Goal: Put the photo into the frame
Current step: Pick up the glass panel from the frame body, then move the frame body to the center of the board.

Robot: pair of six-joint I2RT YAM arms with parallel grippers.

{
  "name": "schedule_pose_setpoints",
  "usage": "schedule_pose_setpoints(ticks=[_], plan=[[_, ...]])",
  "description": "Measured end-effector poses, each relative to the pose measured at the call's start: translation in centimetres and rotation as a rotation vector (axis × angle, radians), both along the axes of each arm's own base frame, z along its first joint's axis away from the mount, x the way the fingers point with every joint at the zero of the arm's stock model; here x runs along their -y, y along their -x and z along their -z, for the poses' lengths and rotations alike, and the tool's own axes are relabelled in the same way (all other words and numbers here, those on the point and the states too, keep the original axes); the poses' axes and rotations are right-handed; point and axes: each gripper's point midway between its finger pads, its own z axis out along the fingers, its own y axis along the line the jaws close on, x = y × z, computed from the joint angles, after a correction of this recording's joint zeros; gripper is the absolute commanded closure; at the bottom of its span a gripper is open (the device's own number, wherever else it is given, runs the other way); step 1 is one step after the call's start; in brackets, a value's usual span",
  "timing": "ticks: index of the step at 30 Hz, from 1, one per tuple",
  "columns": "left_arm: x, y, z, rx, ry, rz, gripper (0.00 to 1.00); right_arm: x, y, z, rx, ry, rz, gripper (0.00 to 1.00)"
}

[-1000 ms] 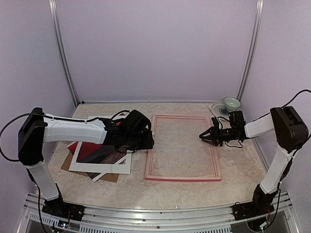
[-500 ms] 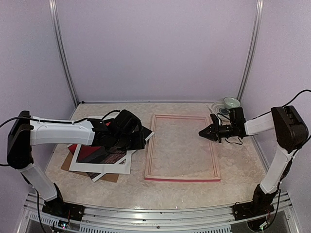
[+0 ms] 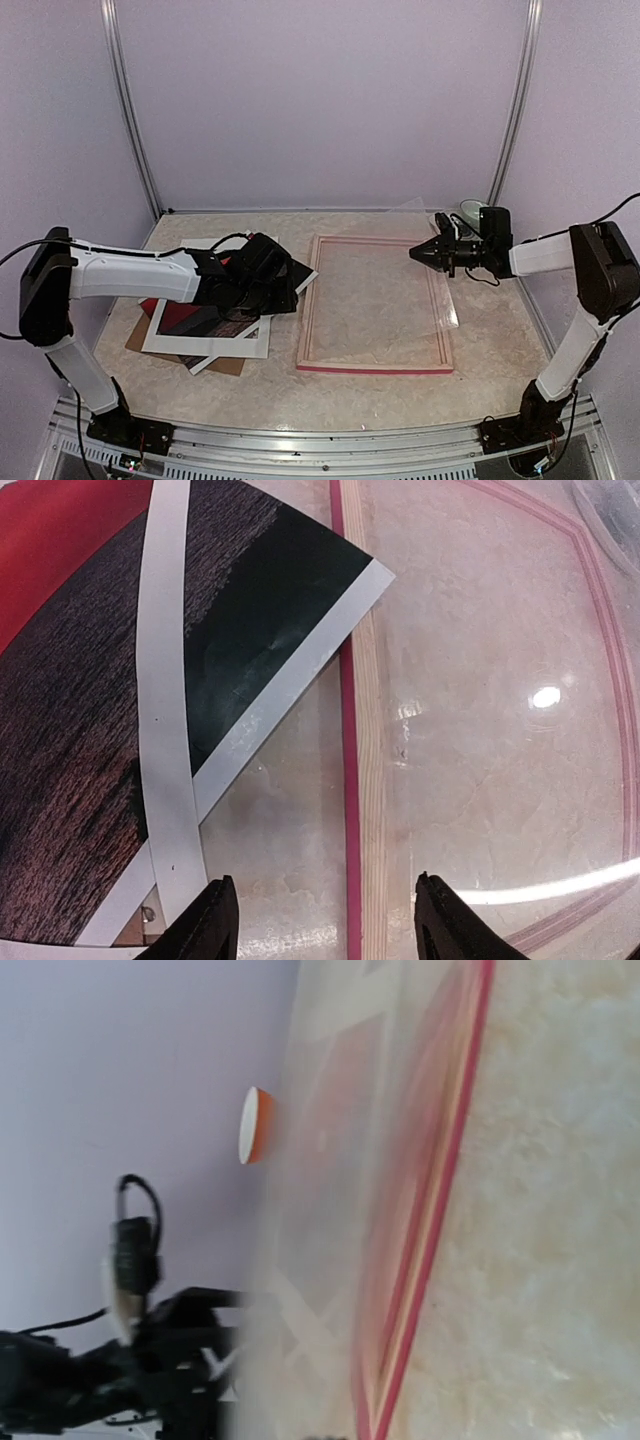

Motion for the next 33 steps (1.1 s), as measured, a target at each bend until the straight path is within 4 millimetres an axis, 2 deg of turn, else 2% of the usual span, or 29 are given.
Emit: schedule_pose_setpoints(ticks=[5, 10, 15, 22, 27, 33], plan=[[-0.7, -0.2, 3.5, -0.047, -0.081, -0.018, 0.4, -0.1, -0.1, -0.8, 0.016, -0.019, -0.005, 0.94], [-1.1, -0.2, 5.4, -0.075, -0.119, -0.022, 0.43, -0.2, -0.1, -1.4, 0.035, -0.031, -0.009, 0.94], [-0.5, -0.6, 6.5, -0.086, -0.136, -0.018, 0.47, -0.1, 0.1, -2.6, 0.054, -0.038, -0.009, 0.94], [0.6, -1.1, 7.6, -0.097, -0.136, 0.003, 0.53, -0.2, 0.0, -5.5, 0.119, -0.044, -0.011, 0.93], [1.1, -0.8, 8.2, -0.104, -0.136, 0.028, 0.55, -0.2, 0.2, -6.1, 0.127, -0.048, -0.012, 0.93], [2.4, -0.7, 7.8, -0.097, -0.111, 0.055, 0.56, -0.2, 0.2, -6.4, 0.117, -0.064, -0.013, 0.93]])
